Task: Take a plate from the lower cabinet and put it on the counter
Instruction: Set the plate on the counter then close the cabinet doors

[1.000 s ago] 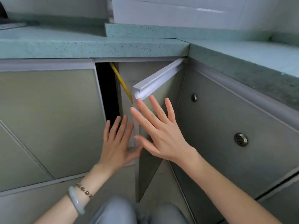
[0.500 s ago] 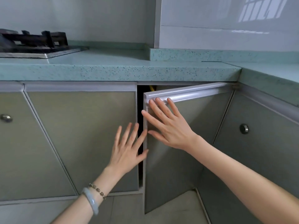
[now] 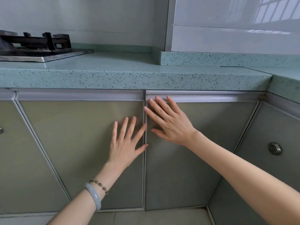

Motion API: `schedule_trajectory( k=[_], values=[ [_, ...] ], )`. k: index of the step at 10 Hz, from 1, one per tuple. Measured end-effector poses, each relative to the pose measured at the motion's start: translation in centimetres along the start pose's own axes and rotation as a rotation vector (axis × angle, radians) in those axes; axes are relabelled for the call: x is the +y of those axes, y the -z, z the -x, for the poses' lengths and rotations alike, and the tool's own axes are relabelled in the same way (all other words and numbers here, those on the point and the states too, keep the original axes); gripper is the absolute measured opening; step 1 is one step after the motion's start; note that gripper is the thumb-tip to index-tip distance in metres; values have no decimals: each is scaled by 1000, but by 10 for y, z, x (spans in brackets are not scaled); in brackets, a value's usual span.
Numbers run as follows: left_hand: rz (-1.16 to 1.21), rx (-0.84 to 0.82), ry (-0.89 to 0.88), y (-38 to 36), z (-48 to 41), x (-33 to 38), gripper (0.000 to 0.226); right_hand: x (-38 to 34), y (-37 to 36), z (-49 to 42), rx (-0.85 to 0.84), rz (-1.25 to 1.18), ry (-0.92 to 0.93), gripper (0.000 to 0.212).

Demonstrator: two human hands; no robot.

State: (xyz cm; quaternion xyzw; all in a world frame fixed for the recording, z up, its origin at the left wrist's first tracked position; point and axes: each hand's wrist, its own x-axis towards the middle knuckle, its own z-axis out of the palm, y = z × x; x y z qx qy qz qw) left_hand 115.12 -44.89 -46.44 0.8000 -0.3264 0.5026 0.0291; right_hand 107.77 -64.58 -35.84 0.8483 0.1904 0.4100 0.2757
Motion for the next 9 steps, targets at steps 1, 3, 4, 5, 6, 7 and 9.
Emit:
schedule_trajectory(
  k=[1,3,4,5,6,7,9],
  values=[
    [-58,2,12,-8,-1,1,79,4,-7,-3,-16,16,10,82],
    [-118,11,33,-14,-2,5,77,6,-16,-5,-38,36,6,83],
    [-130,2,29,-8,-3,6,77,6,-11,-4,-57,38,8,81],
    [-133,-7,35,-3,-3,7,77,5,-7,-5,-38,34,9,74],
    [-130,-24,38,9,-4,6,77,4,-2,-5,-39,2,4,67],
    [-70,-90,34,29,-7,-1,75,0,2,-8,-48,-90,-23,63],
    [180,-333,40,92,-33,-17,81,0,43,-12,-194,-377,-88,64]
  ],
)
